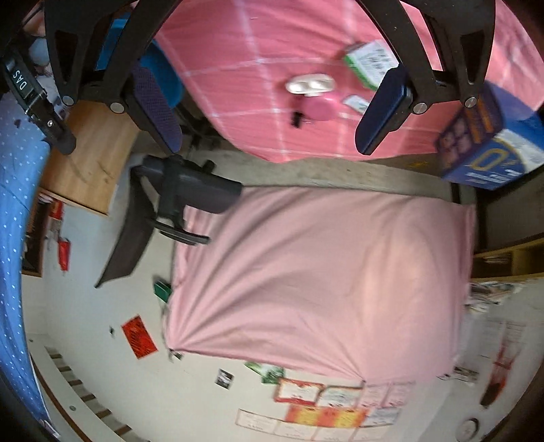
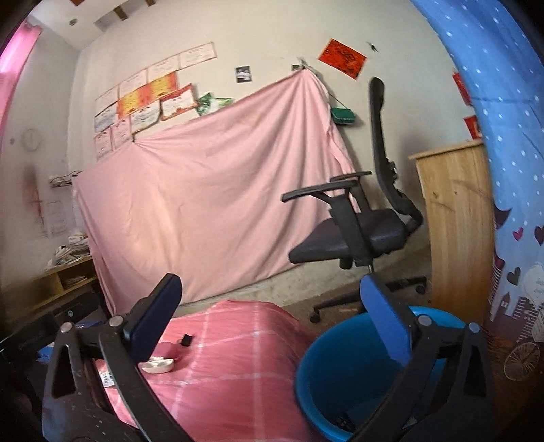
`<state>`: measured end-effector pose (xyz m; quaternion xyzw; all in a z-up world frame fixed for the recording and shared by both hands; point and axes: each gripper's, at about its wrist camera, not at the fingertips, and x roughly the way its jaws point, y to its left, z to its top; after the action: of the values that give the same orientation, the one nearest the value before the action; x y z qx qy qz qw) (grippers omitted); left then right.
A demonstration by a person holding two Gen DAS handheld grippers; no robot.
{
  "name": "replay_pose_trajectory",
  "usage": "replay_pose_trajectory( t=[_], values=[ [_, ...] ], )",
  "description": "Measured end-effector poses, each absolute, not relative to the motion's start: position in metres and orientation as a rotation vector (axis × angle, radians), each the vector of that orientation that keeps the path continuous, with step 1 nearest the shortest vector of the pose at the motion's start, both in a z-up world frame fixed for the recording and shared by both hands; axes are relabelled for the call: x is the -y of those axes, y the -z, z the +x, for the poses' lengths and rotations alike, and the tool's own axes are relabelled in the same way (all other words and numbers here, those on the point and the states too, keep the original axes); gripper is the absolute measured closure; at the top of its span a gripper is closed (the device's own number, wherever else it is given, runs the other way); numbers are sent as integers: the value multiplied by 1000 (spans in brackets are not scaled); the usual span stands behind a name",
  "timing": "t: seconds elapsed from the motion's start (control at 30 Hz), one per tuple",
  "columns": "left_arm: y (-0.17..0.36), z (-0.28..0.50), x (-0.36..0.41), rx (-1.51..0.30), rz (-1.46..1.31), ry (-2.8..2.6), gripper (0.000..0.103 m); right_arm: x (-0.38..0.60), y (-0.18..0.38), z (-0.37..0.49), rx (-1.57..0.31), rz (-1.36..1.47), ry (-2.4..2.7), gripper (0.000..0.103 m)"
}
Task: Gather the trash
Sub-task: 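Move both tools back over the table toward the remaining trash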
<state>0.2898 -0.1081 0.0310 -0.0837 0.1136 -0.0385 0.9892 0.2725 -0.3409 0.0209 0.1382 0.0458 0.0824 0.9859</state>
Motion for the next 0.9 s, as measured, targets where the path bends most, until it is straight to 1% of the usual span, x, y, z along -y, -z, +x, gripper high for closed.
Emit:
replay_pose_trajectory(
  t=[0.27,0.5,0.7,0.9],
  values=[
    [-20,261,71,-177,-133,-40,3,292,-27,267,-51,191,-255,0],
    [-2,252,41,-204,-127,-109,3,249,-21,273,-75,136,-336,0],
    [18,257,14,-283,-148,-123,3,210,-9,288,-157,71,-386,0],
    [38,268,-4,-396,-197,-73,3,188,11,314,-296,6,-391,0]
  ],
)
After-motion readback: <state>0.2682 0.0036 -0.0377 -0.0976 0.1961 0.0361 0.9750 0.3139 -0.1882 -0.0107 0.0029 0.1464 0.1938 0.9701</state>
